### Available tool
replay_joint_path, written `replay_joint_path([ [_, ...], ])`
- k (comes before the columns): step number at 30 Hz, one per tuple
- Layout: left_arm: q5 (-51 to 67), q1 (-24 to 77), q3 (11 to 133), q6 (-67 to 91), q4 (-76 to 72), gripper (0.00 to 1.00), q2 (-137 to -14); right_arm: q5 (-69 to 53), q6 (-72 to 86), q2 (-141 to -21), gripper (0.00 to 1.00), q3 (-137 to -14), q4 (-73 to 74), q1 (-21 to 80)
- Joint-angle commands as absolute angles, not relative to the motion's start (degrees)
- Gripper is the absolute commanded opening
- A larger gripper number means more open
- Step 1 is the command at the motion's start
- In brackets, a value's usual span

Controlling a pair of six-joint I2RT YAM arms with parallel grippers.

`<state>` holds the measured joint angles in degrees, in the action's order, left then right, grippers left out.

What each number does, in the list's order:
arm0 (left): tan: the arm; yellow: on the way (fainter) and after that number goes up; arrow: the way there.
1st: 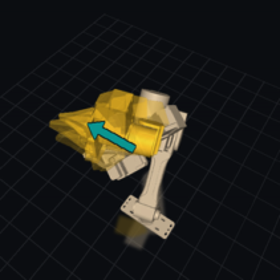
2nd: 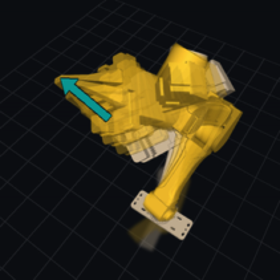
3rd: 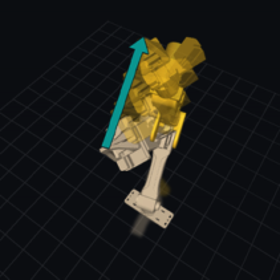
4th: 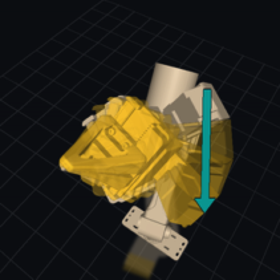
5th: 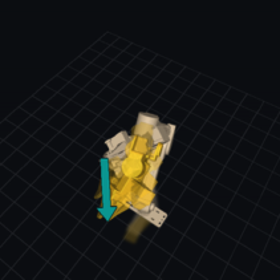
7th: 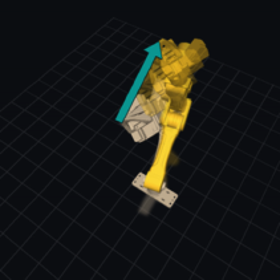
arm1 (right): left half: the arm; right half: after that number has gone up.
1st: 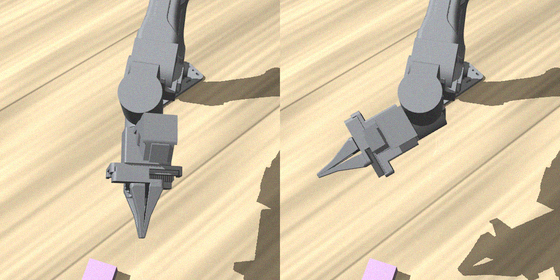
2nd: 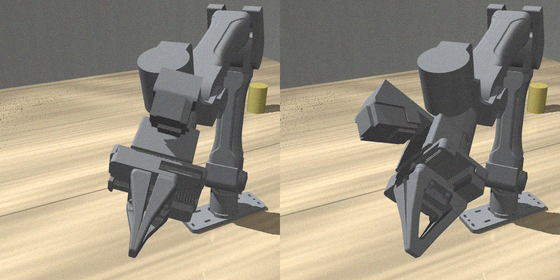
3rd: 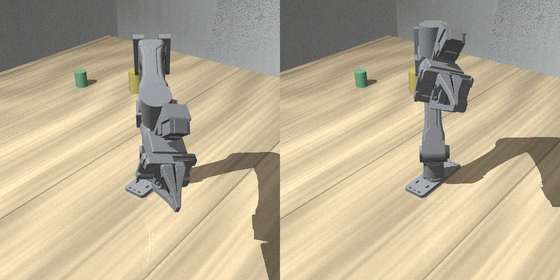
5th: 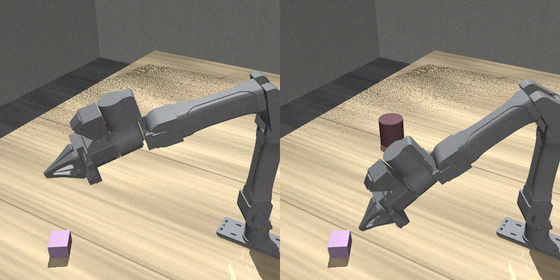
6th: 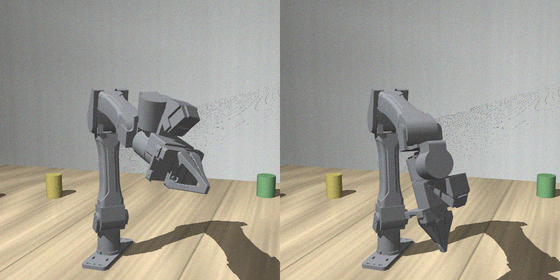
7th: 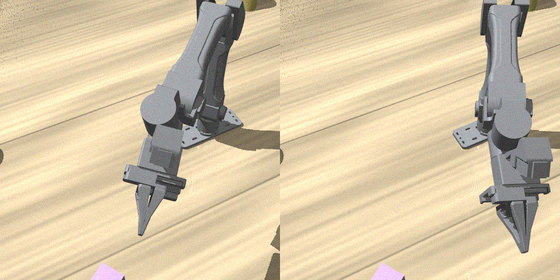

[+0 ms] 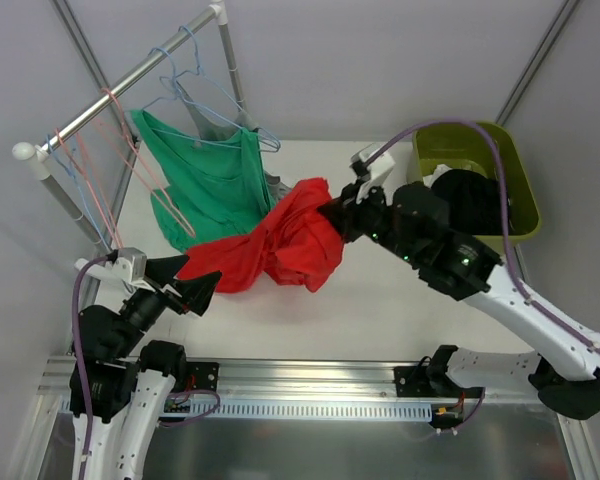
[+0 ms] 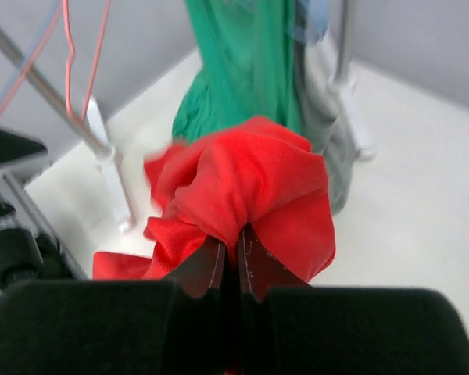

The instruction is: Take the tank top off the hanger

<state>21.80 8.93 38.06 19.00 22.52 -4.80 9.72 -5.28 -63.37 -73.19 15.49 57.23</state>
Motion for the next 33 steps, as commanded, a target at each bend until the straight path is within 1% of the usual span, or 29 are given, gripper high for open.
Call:
replay_joint_path([
  [1,20.56,8.70,38.41,17.14,19.60,0.99,-2.90,11.15,-10.10,-60.82,0.00,-84.77,20.64,53.19],
  [3,21.00,8.70,38.06,16.79,19.60,0.99,-1.94,12.47,-12.39,-60.38,0.00,-89.54,22.32,51.16],
  [4,21.35,8.70,37.80,16.61,19.69,0.99,-1.41,12.83,-13.00,-60.38,0.00,-94.43,23.80,48.46],
  [6,21.27,8.70,37.62,16.44,19.86,0.99,-0.44,13.01,-14.67,-61.17,0.00,-100.08,25.57,45.28],
  [7,21.27,8.70,37.53,16.26,20.04,0.99,-0.35,13.96,-15.37,-62.91,0.00,-103.15,28.10,42.04],
  [8,21.27,8.70,37.53,16.35,20.13,0.99,-0.35,14.76,-16.08,-64.50,0.00,-110.23,29.60,40.18],
  [9,21.27,8.61,37.53,16.35,20.21,0.99,-0.35,14.94,-17.22,-66.16,0.00,-114.13,31.45,38.08],
  [10,21.27,8.70,37.44,16.43,20.21,0.99,-0.35,15.03,-17.84,-68.27,0.00,-118.26,34.95,33.79],
  [11,21.36,8.70,37.53,16.44,20.39,0.99,-0.44,15.03,-18.19,-73.08,0.00,-126.74,36.81,31.58],
  [12,21.36,8.70,37.44,16.52,20.39,0.99,-0.35,14.77,-18.28,-75.65,0.00,-130.74,38.65,28.86],
  [13,21.27,8.70,37.44,16.52,20.39,0.99,-0.35,12.85,-17.50,-77.85,0.00,-134.00,40.67,23.43],
  [15,21.53,8.70,37.44,16.52,20.57,0.99,-0.35,9.25,-15.04,-81.99,0.01,-139.45,40.70,17.43],
  [16,21.53,8.61,37.44,16.52,20.57,0.99,-0.44,5.75,-11.11,-82.96,0.00,-140.79,40.52,11.40],
  [18,22.06,8.70,37.44,16.52,20.57,0.99,-0.44,3.09,-7.14,-84.20,0.00,-141.07,39.12,5.92],
  [19,22.32,8.70,37.44,16.52,20.57,0.99,-0.35,0.73,-3.03,-84.29,0.00,-140.80,37.28,0.93],
  [20,22.50,8.70,37.44,16.52,20.57,0.99,-0.35,-1.38,-1.77,-84.72,0.00,-140.71,36.22,-0.60],
  [25,23.99,8.70,37.53,16.52,20.65,0.99,-1.41,-3.59,4.21,-90.69,0.00,-141.15,31.82,-10.96],
  [28,24.08,8.70,37.53,16.52,20.65,0.99,-1.67,-4.30,4.22,-95.43,0.00,-140.54,31.99,-12.21],
  [31,23.99,8.70,37.53,16.52,20.74,0.99,-1.76,-4.83,1.32,-98.60,0.00,-136.16,32.08,-12.13],
  [33,24.00,8.70,37.53,16.52,20.65,0.99,-1.84,-4.49,0.44,-99.23,0.00,-129.93,31.82,-11.87],
])
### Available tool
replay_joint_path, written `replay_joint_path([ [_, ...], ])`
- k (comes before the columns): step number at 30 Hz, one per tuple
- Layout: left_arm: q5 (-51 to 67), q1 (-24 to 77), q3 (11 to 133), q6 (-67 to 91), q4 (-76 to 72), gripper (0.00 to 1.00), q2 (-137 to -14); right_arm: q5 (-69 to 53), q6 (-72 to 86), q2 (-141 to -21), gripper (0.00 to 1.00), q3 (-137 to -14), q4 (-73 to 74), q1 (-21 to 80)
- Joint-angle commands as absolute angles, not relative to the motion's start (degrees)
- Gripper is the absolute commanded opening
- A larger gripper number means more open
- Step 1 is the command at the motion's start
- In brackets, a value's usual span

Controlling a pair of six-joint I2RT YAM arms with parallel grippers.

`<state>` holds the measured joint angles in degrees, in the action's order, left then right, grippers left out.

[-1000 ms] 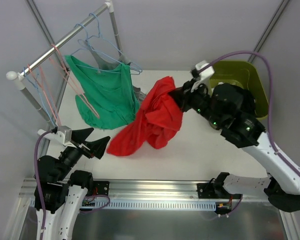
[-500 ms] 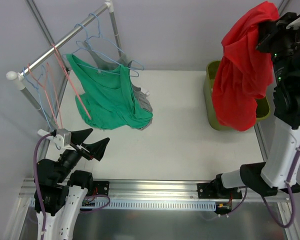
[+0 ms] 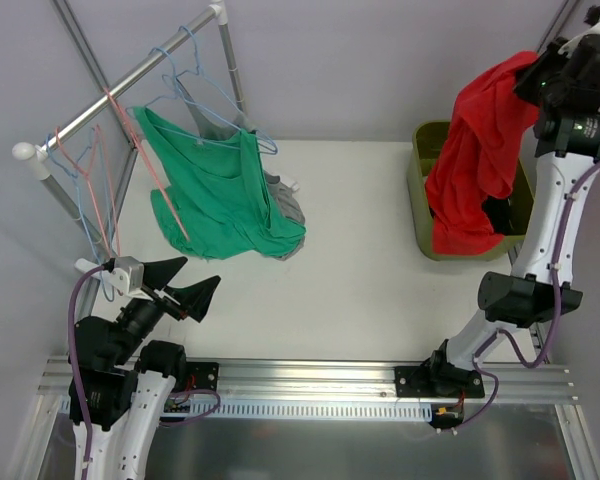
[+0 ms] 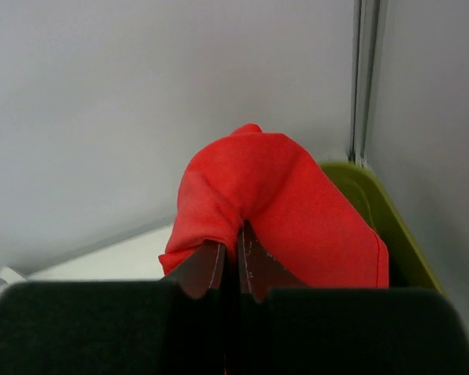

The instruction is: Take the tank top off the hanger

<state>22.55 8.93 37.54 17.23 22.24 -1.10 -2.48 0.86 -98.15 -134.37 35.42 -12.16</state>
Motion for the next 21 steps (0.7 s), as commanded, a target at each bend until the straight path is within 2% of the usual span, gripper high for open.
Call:
replay_joint_path([
  [1,24.08,8.70,37.53,16.52,20.65,0.99,-1.85,-2.92,-2.69,-99.32,0.00,-127.47,31.56,-11.17],
  [6,24.00,8.70,37.53,16.79,20.74,0.99,-2.28,2.81,-5.19,-94.58,0.00,-101.68,25.15,-8.88],
  [9,23.82,8.70,37.97,17.75,20.57,0.99,-3.51,5.18,-1.42,-92.73,0.07,-93.36,23.82,-8.53],
  [10,24.08,8.70,38.58,18.89,20.65,0.99,-4.04,6.32,-0.28,-92.64,0.12,-89.42,23.82,-8.44],
  [11,24.60,8.70,38.93,19.68,20.48,0.99,-5.44,6.50,2.09,-92.46,0.36,-87.82,23.82,-8.44],
  [14,28.90,8.70,42.70,25.21,20.13,0.99,-9.47,5.89,4.56,-90.27,0.76,-84.21,23.73,-8.18],
  [17,31.90,8.70,50.08,31.01,19.25,0.99,-14.65,5.63,4.66,-85.88,0.91,-84.28,23.73,-7.38],
  [18,31.64,8.70,54.62,32.07,19.25,0.99,-15.98,5.45,4.75,-84.65,0.99,-84.81,23.82,-7.12],
  [21,32.07,8.70,61.76,36.55,19.25,0.99,-22.39,4.48,4.75,-79.29,1.00,-86.13,24.95,-6.42],
])
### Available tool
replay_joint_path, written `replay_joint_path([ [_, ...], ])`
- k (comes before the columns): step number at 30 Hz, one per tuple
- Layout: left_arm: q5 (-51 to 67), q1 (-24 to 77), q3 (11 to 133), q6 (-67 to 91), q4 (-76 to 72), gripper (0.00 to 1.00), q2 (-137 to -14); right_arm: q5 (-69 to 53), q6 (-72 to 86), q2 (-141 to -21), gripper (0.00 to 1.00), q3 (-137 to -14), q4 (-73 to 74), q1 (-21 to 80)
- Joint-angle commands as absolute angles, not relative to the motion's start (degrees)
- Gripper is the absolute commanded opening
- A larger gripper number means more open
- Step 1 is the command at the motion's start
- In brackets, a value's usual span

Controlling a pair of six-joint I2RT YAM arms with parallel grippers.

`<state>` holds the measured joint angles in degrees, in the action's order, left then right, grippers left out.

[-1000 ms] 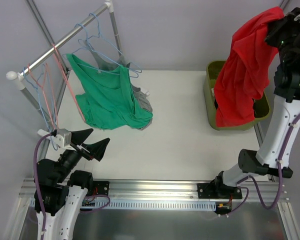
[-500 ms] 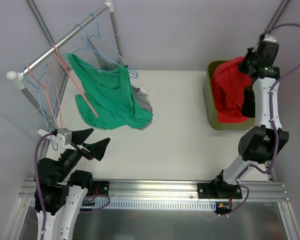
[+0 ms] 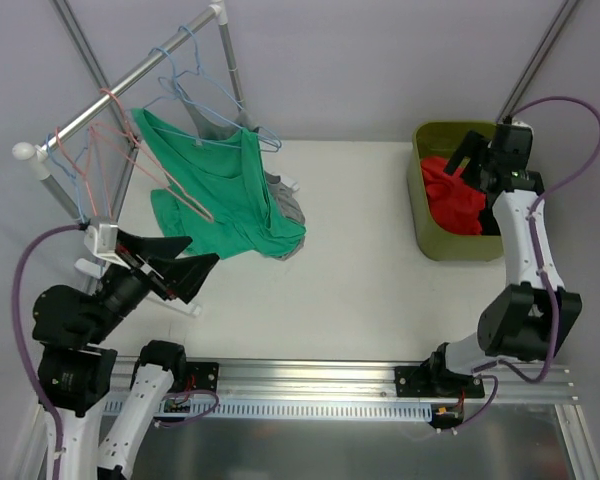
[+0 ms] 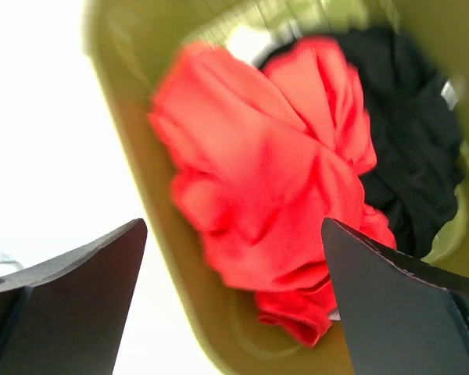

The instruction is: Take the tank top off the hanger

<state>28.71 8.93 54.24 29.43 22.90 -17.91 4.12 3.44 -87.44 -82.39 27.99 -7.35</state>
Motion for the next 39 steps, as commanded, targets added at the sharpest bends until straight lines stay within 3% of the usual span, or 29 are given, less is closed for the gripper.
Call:
replay_joint_path([
  [1,32.52,8.61,66.22,39.09,19.34,0.99,-24.33,4.31,4.75,-78.06,0.99,-86.31,25.22,-6.24],
  [5,29.89,8.70,74.87,43.85,19.34,0.99,-35.21,0.89,5.36,-69.20,0.99,-84.30,25.75,-6.24],
  [9,25.58,8.70,80.67,46.93,19.34,0.99,-45.16,-13.32,8.87,-63.47,0.99,-78.32,21.11,-6.24],
  [12,16.90,10.36,84.09,47.90,19.42,0.99,-51.05,-24.06,12.21,-61.27,1.00,-74.54,18.82,-6.24],
  [13,8.96,11.85,85.16,46.25,19.60,0.99,-52.46,-27.39,12.91,-60.65,0.99,-72.70,18.29,-6.24],
  [18,-14.99,23.09,92.01,40.53,20.21,0.99,-62.47,-32.16,16.87,-55.12,0.99,-65.32,12.50,-5.63],
  [25,-28.82,23.64,96.94,42.18,20.13,0.99,-72.85,-36.47,17.31,-48.00,0.99,-55.82,10.81,-5.36],
  [30,-31.29,23.56,99.66,43.33,20.13,0.84,-79.01,-36.74,17.05,-44.56,1.00,-53.44,10.72,-5.36],
  [35,-34.45,23.55,99.50,45.17,20.04,0.76,-82.09,-37.53,16.44,-43.51,0.99,-53.09,10.72,-5.36],
  [39,-36.38,23.20,98.18,47.11,20.04,0.58,-82.88,-37.62,16.17,-43.50,1.00,-52.38,10.72,-5.36],
])
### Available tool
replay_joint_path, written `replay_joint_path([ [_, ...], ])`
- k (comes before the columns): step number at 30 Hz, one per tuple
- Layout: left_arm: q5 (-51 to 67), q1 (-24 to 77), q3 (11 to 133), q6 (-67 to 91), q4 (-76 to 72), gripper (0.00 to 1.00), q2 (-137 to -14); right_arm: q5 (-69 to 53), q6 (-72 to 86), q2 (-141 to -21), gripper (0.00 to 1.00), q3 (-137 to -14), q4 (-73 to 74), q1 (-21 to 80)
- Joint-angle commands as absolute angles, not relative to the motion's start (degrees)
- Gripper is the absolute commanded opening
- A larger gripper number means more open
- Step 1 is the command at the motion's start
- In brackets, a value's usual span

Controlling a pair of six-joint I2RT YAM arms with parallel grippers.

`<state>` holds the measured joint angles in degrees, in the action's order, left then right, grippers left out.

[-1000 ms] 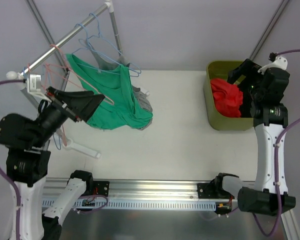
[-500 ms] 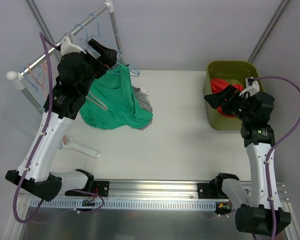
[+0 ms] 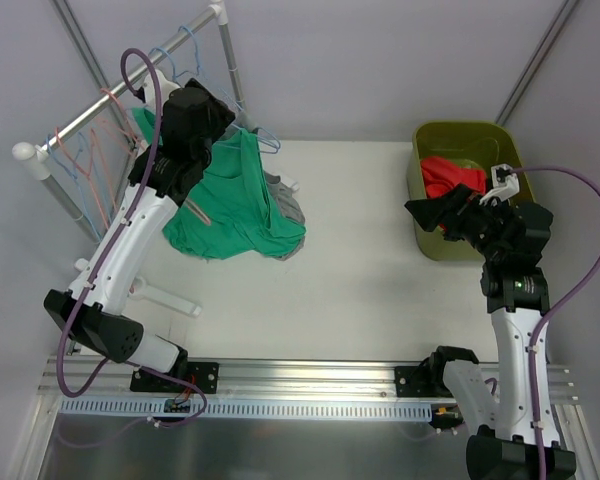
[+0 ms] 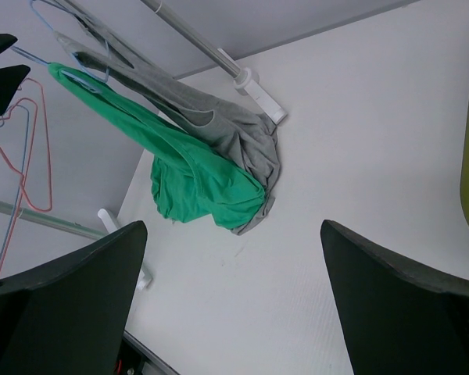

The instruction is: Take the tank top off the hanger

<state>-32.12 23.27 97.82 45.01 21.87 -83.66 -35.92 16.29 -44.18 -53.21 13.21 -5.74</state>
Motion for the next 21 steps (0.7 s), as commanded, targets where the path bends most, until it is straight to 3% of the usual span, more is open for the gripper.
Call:
replay_joint_path([
  [1,-36.65,23.12,98.09,47.20,20.04,0.48,-83.23,-37.62,16.17,-43.42,0.99,-52.21,10.72,-5.36],
  [5,-37.61,22.68,96.42,48.69,19.95,0.31,-82.88,-37.62,15.82,-43.16,0.99,-51.42,10.72,-5.36],
  [21,-36.65,20.83,92.81,51.77,19.42,0.00,-79.20,-37.35,15.29,-42.45,0.99,-50.80,10.72,-5.36],
])
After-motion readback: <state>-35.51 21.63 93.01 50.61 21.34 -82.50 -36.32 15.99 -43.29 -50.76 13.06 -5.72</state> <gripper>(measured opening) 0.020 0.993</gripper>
